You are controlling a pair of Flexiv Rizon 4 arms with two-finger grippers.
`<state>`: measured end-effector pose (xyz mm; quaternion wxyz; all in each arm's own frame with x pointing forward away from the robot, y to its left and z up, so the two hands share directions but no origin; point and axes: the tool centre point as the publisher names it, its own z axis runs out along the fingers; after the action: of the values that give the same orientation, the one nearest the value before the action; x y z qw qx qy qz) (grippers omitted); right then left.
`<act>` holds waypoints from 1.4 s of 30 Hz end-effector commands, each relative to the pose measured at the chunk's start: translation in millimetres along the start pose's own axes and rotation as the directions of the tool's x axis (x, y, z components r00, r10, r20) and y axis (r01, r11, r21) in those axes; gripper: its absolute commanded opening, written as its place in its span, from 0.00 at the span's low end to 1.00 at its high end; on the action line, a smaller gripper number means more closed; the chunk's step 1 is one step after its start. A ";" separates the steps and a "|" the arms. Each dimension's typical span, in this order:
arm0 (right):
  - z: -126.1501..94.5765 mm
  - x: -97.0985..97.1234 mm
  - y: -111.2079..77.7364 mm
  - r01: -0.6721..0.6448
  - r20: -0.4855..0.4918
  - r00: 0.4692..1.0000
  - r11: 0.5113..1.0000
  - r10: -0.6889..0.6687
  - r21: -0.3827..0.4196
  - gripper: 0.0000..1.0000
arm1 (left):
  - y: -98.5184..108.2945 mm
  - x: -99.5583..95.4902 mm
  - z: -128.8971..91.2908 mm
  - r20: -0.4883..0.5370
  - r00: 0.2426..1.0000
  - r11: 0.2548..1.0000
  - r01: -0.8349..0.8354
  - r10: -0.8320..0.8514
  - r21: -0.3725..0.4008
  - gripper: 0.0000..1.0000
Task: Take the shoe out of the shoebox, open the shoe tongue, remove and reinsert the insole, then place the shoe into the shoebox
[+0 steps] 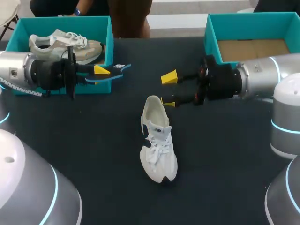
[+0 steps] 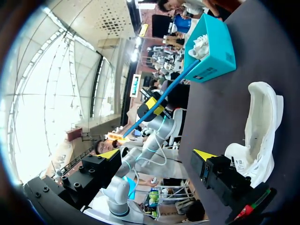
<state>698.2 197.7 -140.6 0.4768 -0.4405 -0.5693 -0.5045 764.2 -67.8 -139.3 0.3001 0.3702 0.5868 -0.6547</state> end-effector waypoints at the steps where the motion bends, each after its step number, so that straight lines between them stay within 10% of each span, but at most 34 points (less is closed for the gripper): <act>1: 2.4 -0.5 -0.6 -0.001 0.002 1.000 1.000 0.001 -0.003 1.00 | 0.2 -0.5 0.4 -0.032 0.729 0.727 -0.684 0.684 -0.053 0.00; 42: 61.6 -8.6 10.5 0.034 0.011 0.999 0.999 -0.034 0.008 1.00 | 21.3 13.2 56.4 0.018 0.805 0.800 -0.587 0.593 -0.128 0.00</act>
<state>702.0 248.7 -144.6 0.4662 -0.4326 -0.5836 -0.5049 764.7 -115.0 -157.2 0.5239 0.4995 0.4720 -0.5032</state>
